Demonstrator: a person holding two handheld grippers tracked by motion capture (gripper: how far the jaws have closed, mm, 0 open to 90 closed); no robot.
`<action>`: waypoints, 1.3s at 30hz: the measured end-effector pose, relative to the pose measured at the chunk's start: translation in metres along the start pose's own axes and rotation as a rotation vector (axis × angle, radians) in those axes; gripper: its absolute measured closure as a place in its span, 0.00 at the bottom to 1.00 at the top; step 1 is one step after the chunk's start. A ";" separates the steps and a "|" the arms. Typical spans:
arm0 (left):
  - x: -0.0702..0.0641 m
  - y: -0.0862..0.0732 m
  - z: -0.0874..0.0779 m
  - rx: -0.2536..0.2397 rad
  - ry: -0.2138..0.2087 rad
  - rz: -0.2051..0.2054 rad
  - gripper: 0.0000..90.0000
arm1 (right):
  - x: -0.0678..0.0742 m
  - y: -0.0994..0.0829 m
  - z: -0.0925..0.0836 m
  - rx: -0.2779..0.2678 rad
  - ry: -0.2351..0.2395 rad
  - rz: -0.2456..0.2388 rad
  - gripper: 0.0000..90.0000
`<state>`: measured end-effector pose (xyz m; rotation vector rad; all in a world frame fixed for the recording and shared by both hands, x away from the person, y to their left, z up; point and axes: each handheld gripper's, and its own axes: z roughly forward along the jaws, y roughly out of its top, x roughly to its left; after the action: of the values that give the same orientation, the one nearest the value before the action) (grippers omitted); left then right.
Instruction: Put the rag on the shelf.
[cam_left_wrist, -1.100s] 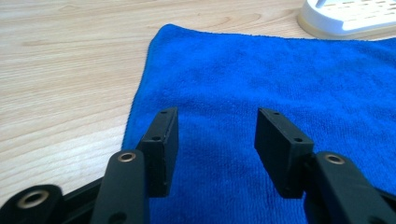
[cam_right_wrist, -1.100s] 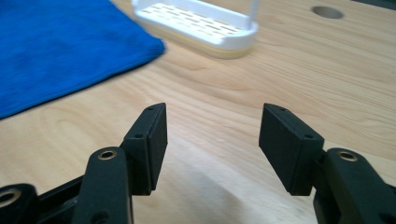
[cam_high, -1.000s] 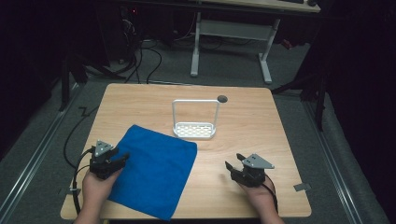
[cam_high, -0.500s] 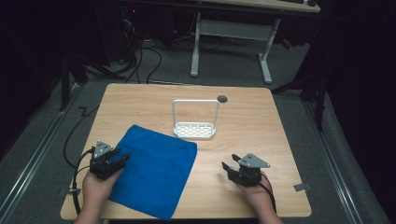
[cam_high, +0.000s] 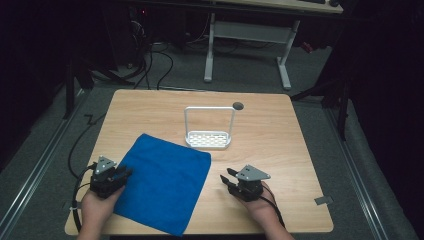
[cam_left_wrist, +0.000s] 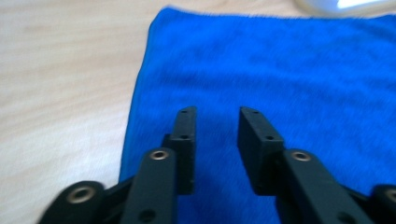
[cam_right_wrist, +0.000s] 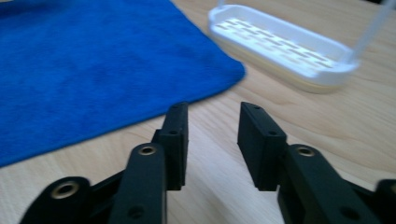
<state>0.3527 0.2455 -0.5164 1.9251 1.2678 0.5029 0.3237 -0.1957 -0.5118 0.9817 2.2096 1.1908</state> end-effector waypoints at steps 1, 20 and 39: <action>0.002 -0.002 -0.001 0.011 -0.003 -0.001 0.81 | 0.003 0.002 0.005 0.010 0.023 -0.002 0.75; -0.005 -0.022 -0.006 0.085 -0.011 0.056 0.97 | 0.056 0.019 0.059 0.173 0.228 -0.133 1.00; -0.073 -0.028 -0.009 0.122 -0.201 0.166 0.96 | 0.011 -0.007 0.016 0.223 0.144 -0.058 1.00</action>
<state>0.2987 0.1895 -0.5263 2.1356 1.0367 0.3111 0.3249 -0.1813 -0.5264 0.9346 2.5095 1.0357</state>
